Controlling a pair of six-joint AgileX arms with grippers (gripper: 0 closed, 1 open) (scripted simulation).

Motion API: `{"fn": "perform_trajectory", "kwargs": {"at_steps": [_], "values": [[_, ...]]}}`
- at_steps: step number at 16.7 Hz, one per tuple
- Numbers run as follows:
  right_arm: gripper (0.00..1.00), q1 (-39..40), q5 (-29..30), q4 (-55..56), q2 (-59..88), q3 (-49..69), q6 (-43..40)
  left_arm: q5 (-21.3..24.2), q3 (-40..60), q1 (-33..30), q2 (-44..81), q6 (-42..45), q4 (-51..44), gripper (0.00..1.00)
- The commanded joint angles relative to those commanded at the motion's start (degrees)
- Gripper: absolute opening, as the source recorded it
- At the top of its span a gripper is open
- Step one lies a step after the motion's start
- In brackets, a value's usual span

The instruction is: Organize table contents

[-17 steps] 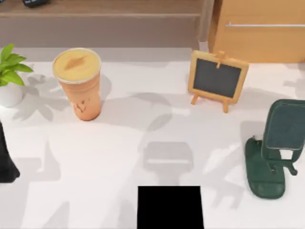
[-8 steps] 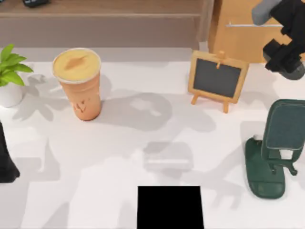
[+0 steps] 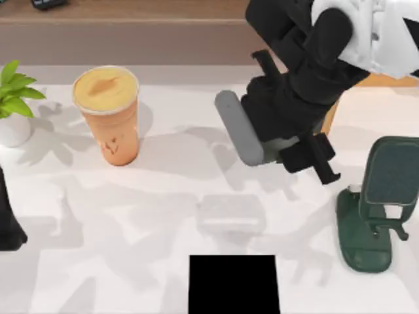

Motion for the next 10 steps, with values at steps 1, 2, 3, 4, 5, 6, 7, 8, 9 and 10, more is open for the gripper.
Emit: {"fn": "perform_trajectory", "kwargs": {"at_steps": [1,2,3,4,5,6,7,8,9,10], "values": [[0.0,2.65,-0.09,0.54,0.43,-1.42,-5.74,0.0,0.0,0.0,0.0,0.0,0.0,1.0],[0.0,5.16,-0.2,1.03,0.94,-2.86,-11.24,0.0,0.0,0.0,0.0,0.0,0.0,1.0],[0.0,7.53,-0.31,1.47,1.51,-4.3,-16.5,0.0,0.0,0.0,0.0,0.0,0.0,1.0],[0.0,9.74,-0.43,1.87,2.12,-5.71,-21.46,0.0,0.0,0.0,0.0,0.0,0.0,1.0],[0.0,11.78,-0.56,2.22,2.74,-7.07,-26.09,0.0,0.0,0.0,0.0,0.0,0.0,1.0],[0.0,13.63,-0.68,2.52,3.37,-8.38,-30.34,0.0,0.0,0.0,0.0,0.0,0.0,1.0],[0.0,15.29,-0.81,2.77,3.98,-9.59,-34.17,0.0,0.0,0.0,0.0,0.0,0.0,1.0],[0.0,16.74,-0.93,2.97,4.56,-10.71,-37.54,0.0,0.0,0.0,0.0,0.0,0.0,1.0],[0.0,17.93,-1.05,3.12,5.08,-11.67,-40.31,0.0,0.0,0.0,0.0,0.0,0.0,1.0],[0.0,18.88,-1.15,3.23,5.51,-12.46,-42.49,0.0,0.0,0.0,0.0,0.0,0.0,1.0]]}}
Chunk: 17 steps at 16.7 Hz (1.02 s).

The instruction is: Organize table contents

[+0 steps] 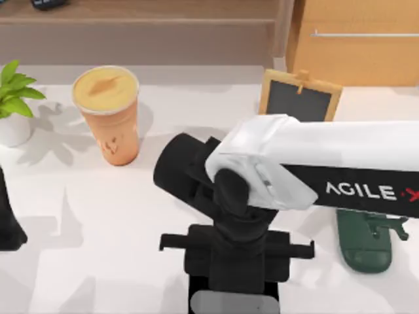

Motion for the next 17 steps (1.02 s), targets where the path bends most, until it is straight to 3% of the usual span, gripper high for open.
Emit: {"fn": "perform_trajectory", "kwargs": {"at_steps": [15,17], "values": [[0.0,1.32,-0.15,2.2,1.51,-2.38,-2.97,0.0,0.0,0.0,0.0,0.0,0.0,1.0],[0.15,1.32,-0.15,2.2,1.51,-2.38,-2.97,0.0,0.0,0.0,0.0,0.0,0.0,1.0]]}}
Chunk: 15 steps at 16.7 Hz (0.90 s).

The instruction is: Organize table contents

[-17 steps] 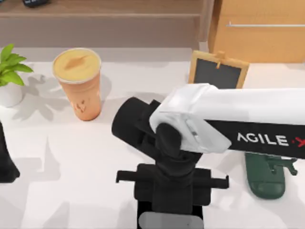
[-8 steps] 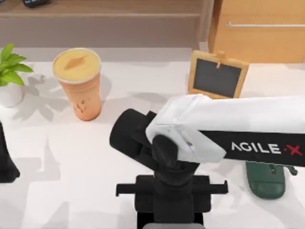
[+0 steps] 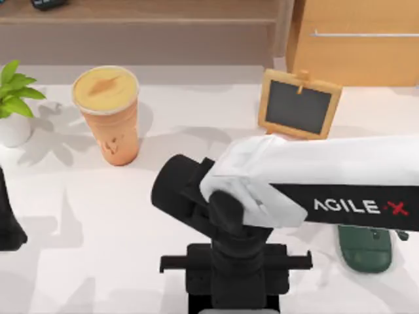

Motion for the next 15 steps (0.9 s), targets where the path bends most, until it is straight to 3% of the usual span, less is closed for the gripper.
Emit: {"fn": "perform_trajectory", "kwargs": {"at_steps": [11,15], "values": [[0.98,0.0,0.0,0.0,0.0,0.0,0.0,0.0,0.0,0.0,0.0,0.0,0.0,1.0],[1.0,0.0,0.0,0.0,0.0,0.0,0.0,0.0,0.0,0.0,0.0,0.0,0.0,1.0]]}}
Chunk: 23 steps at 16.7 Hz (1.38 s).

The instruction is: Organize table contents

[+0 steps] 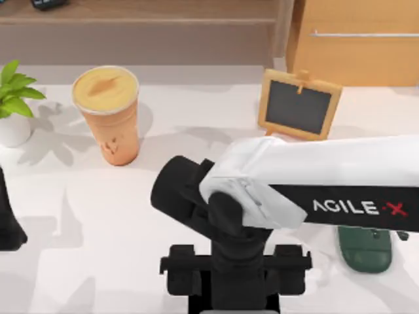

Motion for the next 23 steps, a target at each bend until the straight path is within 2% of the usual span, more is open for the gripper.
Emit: {"fn": "perform_trajectory", "kwargs": {"at_steps": [7,10,13,17,23], "values": [[1.0,-0.72,0.01,0.01,-0.37,0.66,0.55,0.0,0.0,0.0,0.0,0.0,0.0,1.0],[1.0,-6.15,0.15,0.08,-1.57,5.91,4.94,0.0,0.0,0.0,0.0,0.0,0.0,1.0],[1.0,-16.39,0.36,-0.16,-2.66,14.21,12.78,0.0,0.0,0.0,0.0,0.0,0.0,1.0],[1.0,-34.66,0.71,-1.84,-3.53,23.63,26.92,0.0,0.0,0.0,0.0,0.0,0.0,1.0],[1.0,-63.18,0.84,-6.81,-2.66,23.15,51.65,0.0,0.0,0.0,0.0,0.0,0.0,1.0]]}}
